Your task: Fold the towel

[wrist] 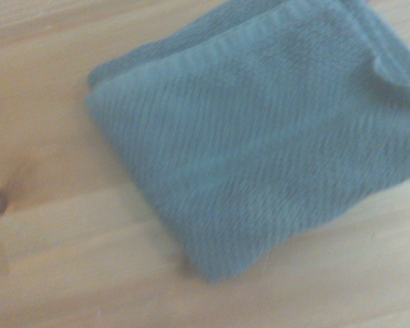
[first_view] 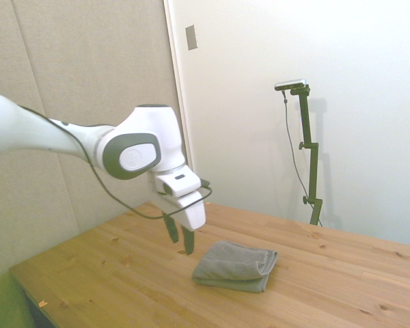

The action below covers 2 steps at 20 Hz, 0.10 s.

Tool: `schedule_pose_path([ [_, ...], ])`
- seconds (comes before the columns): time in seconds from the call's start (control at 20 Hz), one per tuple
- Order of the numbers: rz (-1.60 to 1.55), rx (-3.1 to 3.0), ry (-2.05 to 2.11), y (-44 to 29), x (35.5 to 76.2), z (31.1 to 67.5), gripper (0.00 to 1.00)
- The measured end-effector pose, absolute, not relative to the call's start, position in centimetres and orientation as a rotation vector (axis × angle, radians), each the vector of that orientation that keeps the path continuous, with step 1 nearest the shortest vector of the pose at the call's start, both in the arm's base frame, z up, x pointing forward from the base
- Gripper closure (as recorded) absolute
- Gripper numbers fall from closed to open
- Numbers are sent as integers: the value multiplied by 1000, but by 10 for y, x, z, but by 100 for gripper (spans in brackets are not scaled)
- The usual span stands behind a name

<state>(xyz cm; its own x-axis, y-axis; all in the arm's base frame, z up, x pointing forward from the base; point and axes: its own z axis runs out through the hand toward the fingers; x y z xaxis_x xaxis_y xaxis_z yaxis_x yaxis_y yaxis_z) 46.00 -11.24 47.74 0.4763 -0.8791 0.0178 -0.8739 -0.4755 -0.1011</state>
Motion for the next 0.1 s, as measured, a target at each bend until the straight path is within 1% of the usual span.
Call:
schedule_pose_path([
  [0.1, -84, -2669, 1516, -89, 433, 469, 0],
])
